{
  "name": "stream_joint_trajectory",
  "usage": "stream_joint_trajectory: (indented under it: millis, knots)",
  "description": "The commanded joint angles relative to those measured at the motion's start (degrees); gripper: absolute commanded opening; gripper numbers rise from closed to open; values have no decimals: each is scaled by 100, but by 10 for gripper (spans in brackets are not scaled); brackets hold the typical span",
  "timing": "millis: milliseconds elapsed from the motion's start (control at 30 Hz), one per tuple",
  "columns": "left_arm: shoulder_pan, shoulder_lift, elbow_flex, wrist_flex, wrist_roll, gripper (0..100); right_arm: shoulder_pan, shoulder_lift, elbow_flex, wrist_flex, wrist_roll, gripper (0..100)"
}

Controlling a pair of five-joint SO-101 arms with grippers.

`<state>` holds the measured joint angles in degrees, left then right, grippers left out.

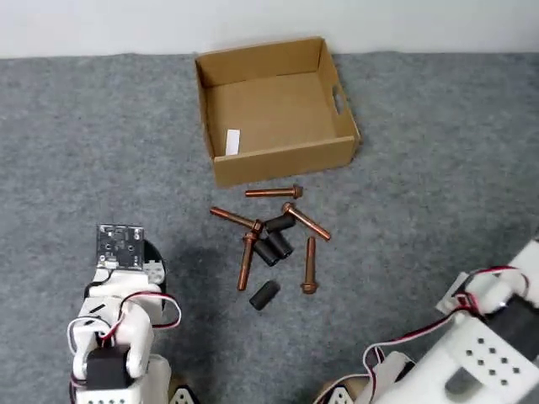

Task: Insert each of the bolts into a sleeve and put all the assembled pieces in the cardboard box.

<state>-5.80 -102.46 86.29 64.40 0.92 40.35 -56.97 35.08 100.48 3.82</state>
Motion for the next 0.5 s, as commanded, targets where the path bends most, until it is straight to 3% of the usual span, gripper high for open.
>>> stream_joint_trajectory:
  millis: [0, 133, 233, 467]
  knots:
    - [325, 791, -646, 149, 35, 6, 84, -163, -18, 154, -9, 9]
    - [404, 2611, -1552, 158, 123, 6, 84, -180, 0, 163, -9, 9]
    - [527, 4158, -2677, 492, 756, 7, 84, -180, 0, 171, -35, 9]
    - [1538, 7165, -4963, 1327, 958, 8, 92, -180, 0, 189, -35, 9]
